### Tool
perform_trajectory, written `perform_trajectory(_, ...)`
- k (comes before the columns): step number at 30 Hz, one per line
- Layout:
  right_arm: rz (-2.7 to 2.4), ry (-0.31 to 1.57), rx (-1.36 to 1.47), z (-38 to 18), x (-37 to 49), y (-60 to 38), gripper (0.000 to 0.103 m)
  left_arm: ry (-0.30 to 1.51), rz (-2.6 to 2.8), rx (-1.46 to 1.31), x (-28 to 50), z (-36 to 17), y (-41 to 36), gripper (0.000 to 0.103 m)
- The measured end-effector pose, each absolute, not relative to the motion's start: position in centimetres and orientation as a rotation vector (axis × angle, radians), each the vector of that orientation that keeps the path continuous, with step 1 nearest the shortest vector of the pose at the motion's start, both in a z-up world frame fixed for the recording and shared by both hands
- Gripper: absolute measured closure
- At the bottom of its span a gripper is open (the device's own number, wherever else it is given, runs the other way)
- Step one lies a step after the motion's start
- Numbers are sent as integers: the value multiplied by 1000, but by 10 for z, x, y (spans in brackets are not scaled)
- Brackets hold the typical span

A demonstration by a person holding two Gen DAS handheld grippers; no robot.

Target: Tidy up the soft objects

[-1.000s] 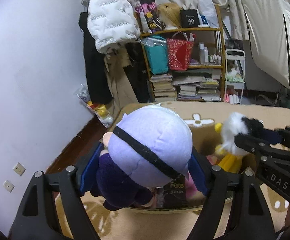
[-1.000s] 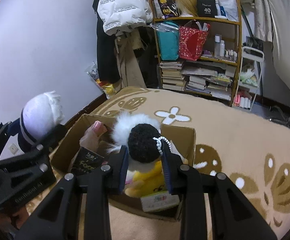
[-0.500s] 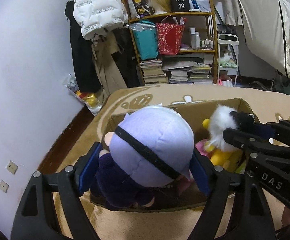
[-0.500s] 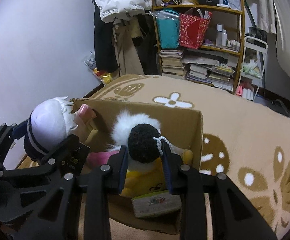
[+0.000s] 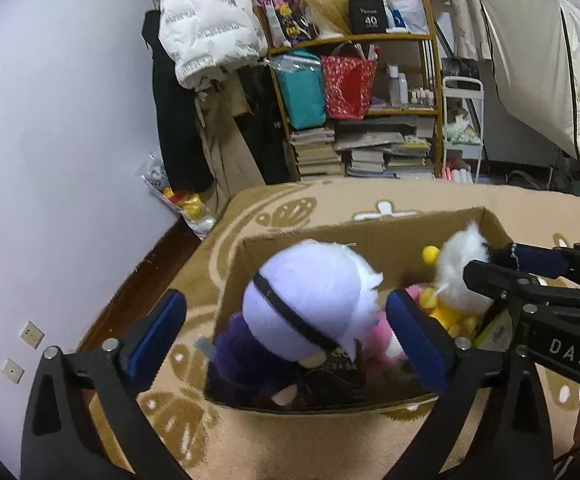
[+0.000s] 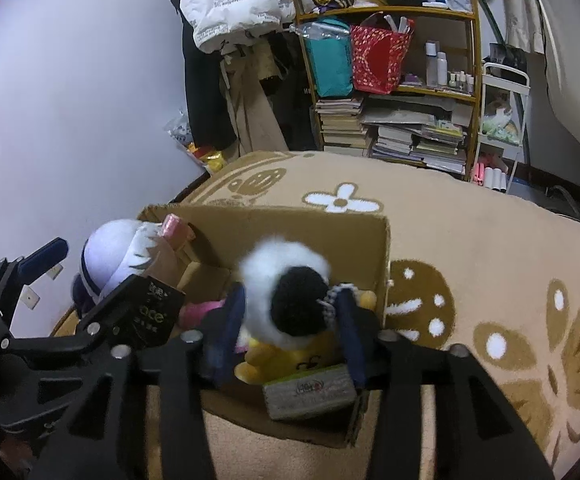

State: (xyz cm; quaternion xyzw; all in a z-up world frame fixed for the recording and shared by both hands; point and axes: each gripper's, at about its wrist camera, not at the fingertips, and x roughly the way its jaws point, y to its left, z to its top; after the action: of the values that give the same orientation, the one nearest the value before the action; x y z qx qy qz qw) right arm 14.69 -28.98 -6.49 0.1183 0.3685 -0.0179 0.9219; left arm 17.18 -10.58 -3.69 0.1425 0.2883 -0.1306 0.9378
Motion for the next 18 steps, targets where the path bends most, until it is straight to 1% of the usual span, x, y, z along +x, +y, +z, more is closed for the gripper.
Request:
perform_trajectory(2, -41, 753, 253, -61, 143, -292, 37, 589, -257, 281, 170, -33, -102, 1)
perform_trajectory(4, -43, 750, 255, -57, 140, -294, 30, 589, -251, 267, 168, -29, -98, 0)
perform_trajectory(10, -43, 748, 262, -47, 133, -295, 27, 576, -214, 237, 161, -14, -83, 0)
perform_trajectory(13, -47, 746, 265, -44, 129, -295, 18, 570, -196, 219, 156, -6, -74, 0)
perform_trajectory(18, -49, 741, 242, -32, 115, -290, 12, 554, -163, 218, 143, 5, -63, 0)
